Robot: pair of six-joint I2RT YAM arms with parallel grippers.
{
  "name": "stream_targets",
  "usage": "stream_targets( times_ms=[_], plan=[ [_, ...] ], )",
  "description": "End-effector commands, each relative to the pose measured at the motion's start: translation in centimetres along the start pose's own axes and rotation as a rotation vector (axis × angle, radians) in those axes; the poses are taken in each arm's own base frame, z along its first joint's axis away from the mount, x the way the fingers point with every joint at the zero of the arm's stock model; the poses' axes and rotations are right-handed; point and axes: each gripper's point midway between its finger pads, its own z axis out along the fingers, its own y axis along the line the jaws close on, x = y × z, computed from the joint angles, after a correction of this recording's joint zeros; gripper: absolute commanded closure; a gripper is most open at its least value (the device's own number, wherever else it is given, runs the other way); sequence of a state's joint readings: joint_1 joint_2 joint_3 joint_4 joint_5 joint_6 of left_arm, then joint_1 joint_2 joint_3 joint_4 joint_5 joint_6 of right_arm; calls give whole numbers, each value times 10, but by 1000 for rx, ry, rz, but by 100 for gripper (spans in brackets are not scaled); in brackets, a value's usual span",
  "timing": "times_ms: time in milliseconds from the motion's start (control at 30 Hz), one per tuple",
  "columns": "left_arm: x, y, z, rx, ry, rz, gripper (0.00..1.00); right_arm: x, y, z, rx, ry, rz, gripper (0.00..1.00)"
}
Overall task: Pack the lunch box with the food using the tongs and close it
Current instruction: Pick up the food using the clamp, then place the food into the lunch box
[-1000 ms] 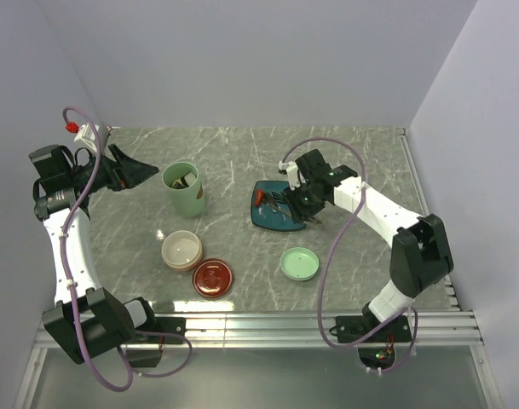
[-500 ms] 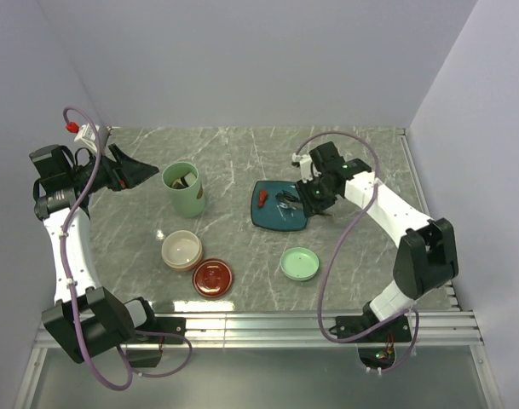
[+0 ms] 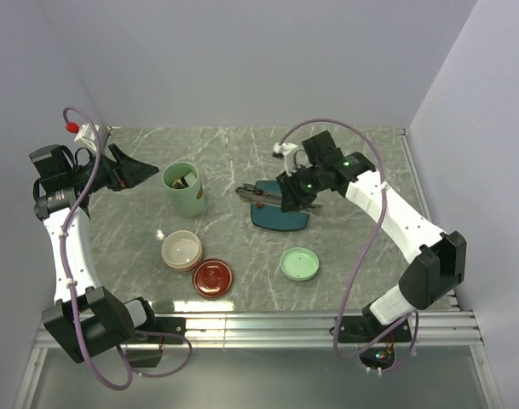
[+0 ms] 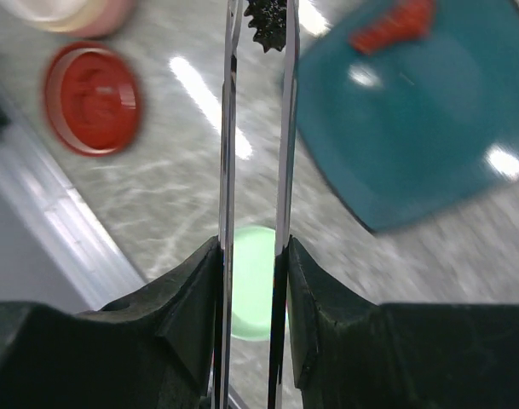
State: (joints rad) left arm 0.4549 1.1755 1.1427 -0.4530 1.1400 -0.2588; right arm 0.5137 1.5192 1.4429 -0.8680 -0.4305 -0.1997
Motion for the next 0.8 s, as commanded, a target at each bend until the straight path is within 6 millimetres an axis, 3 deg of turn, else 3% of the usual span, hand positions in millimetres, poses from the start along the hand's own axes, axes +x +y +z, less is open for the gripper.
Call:
stream_targets(
  times_ms=[0, 33, 133, 367, 600, 767],
  plan=[
    [-13, -13, -3, 34, -25, 43, 0, -39, 52, -6, -150, -108, -142, 68],
    [-14, -14, -3, 34, -29, 45, 1, -43, 67, 2, -184, -101, -175, 68],
    [-16, -15, -4, 34, -35, 43, 0, -50, 91, 19, -232, -90, -214, 67],
    [-15, -15, -4, 32, -28, 48, 1, -57, 130, 57, -292, -66, -280, 67],
    [-13, -13, -4, 29, -25, 46, 1, -49, 159, 86, -341, -14, -326, 67],
    [-10, -11, -4, 25, -20, 45, 1, -43, 166, 99, -350, 12, -339, 66]
  ],
)
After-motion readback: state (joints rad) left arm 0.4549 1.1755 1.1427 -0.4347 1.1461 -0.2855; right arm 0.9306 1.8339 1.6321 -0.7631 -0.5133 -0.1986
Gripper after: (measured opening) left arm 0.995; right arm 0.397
